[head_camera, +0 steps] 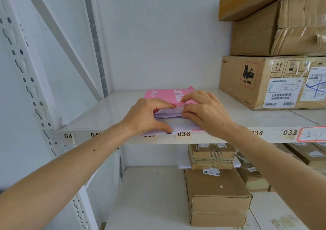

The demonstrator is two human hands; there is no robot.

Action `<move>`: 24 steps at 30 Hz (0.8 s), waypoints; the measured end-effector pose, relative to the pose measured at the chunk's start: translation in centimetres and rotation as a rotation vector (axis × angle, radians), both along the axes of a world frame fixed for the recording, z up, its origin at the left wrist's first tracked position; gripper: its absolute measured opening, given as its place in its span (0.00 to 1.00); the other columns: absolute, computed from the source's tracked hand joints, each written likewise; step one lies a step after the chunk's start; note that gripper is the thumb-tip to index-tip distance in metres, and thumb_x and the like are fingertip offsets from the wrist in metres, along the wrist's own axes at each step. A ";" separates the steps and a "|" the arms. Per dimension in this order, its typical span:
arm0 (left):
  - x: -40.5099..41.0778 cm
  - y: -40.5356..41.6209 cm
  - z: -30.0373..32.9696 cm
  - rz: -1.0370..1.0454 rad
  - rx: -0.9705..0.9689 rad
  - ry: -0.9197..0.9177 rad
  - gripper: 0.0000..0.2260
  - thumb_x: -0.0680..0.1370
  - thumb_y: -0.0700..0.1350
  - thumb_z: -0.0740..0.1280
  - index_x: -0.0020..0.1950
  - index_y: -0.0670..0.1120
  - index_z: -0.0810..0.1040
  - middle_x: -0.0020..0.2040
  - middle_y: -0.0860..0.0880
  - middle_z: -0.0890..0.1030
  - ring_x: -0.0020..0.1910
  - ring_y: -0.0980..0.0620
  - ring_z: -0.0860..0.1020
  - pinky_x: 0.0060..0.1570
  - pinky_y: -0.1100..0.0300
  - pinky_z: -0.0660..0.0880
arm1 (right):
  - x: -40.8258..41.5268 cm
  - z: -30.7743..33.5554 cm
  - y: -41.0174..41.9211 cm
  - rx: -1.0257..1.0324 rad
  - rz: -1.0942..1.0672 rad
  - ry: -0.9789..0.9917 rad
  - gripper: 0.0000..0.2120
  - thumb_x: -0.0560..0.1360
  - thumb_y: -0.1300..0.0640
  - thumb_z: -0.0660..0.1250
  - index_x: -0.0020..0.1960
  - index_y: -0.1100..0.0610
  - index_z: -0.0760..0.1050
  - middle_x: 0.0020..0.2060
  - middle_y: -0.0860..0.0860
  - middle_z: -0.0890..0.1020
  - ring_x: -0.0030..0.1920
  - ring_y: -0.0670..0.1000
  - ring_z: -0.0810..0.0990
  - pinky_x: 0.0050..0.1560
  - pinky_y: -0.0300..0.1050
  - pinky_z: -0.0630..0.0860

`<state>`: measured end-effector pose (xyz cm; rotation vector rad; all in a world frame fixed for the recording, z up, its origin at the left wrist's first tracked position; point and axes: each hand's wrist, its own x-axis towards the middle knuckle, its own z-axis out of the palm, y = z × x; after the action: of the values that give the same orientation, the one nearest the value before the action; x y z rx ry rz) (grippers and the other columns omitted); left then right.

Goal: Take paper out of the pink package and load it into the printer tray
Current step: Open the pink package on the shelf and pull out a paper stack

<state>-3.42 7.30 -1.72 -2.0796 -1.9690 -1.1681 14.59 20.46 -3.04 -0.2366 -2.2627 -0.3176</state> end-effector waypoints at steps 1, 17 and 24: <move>0.0 0.0 0.0 -0.003 0.002 0.001 0.32 0.55 0.60 0.78 0.58 0.58 0.80 0.54 0.59 0.83 0.54 0.58 0.81 0.54 0.48 0.77 | 0.0 -0.2 0.0 0.028 -0.002 0.009 0.15 0.75 0.51 0.60 0.40 0.55 0.84 0.53 0.51 0.82 0.54 0.53 0.76 0.55 0.48 0.69; -0.7 -1.7 -0.7 -0.129 0.044 0.104 0.16 0.69 0.42 0.77 0.56 0.50 0.84 0.58 0.54 0.82 0.58 0.61 0.78 0.58 0.61 0.75 | 1.8 -1.5 -0.9 0.271 0.091 0.094 0.07 0.77 0.61 0.66 0.42 0.62 0.79 0.57 0.58 0.80 0.60 0.59 0.74 0.59 0.51 0.69; -0.8 -2.5 -2.1 -0.067 0.316 0.434 0.09 0.74 0.49 0.69 0.50 0.48 0.85 0.56 0.52 0.84 0.53 0.53 0.81 0.42 0.51 0.80 | 2.0 -2.7 -1.2 0.345 0.111 0.222 0.07 0.78 0.61 0.67 0.42 0.62 0.80 0.58 0.52 0.73 0.59 0.57 0.74 0.64 0.51 0.65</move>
<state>-4.26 4.82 -3.86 -2.0290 -1.4329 -0.8697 16.56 19.31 -5.71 0.0331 -1.9563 -0.5854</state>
